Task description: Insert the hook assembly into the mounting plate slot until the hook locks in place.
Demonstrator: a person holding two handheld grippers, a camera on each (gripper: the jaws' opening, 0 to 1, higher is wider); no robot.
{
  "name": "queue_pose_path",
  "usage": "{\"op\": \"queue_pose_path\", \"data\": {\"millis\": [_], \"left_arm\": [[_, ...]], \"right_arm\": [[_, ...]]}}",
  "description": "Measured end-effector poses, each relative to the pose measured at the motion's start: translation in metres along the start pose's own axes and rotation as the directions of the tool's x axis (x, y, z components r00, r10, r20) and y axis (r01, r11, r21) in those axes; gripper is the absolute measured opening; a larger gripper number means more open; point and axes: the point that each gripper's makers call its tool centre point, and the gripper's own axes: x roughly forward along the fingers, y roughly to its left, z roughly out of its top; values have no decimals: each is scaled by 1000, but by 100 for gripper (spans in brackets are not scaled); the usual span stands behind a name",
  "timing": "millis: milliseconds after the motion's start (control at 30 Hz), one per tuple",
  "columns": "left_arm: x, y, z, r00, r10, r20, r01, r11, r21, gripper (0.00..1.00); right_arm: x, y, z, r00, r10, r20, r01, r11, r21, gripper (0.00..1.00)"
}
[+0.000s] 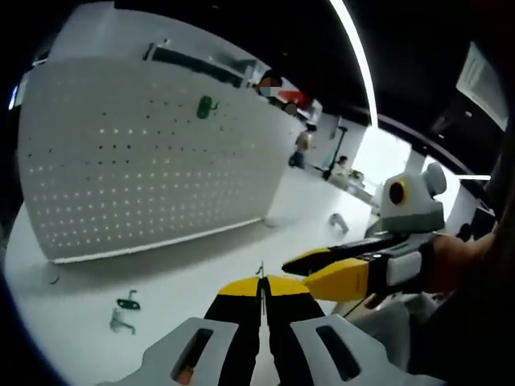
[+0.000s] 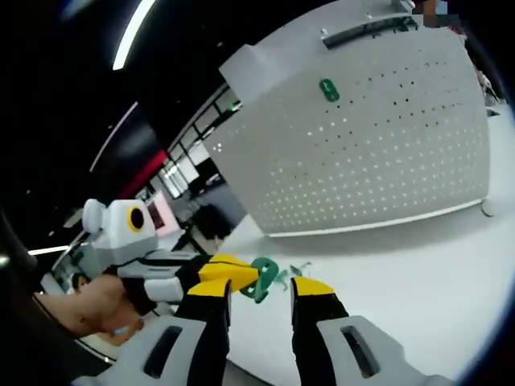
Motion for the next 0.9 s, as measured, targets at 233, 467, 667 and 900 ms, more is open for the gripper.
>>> {"op": "queue_pose_path", "data": {"millis": [233, 467, 667, 900], "left_arm": [[-3, -2, 6, 999, 6, 42, -5, 1000, -13, 1], [-5, -2, 11, 997, 9, 78, -4, 999, -54, 1], [-5, -2, 12, 996, 9, 86, -4, 999, -53, 1], [-7, -2, 14, 995, 11, 101, -6, 999, -50, 1]], "right_arm": [[1, 4, 2, 999, 29, 27, -31, 994, 101, 14], [3, 1, 3, 999, 19, 32, -22, 993, 119, 12], [4, 4, 5, 999, 28, 39, -33, 993, 116, 9], [4, 8, 7, 998, 44, 51, -51, 989, 136, 7]]}}
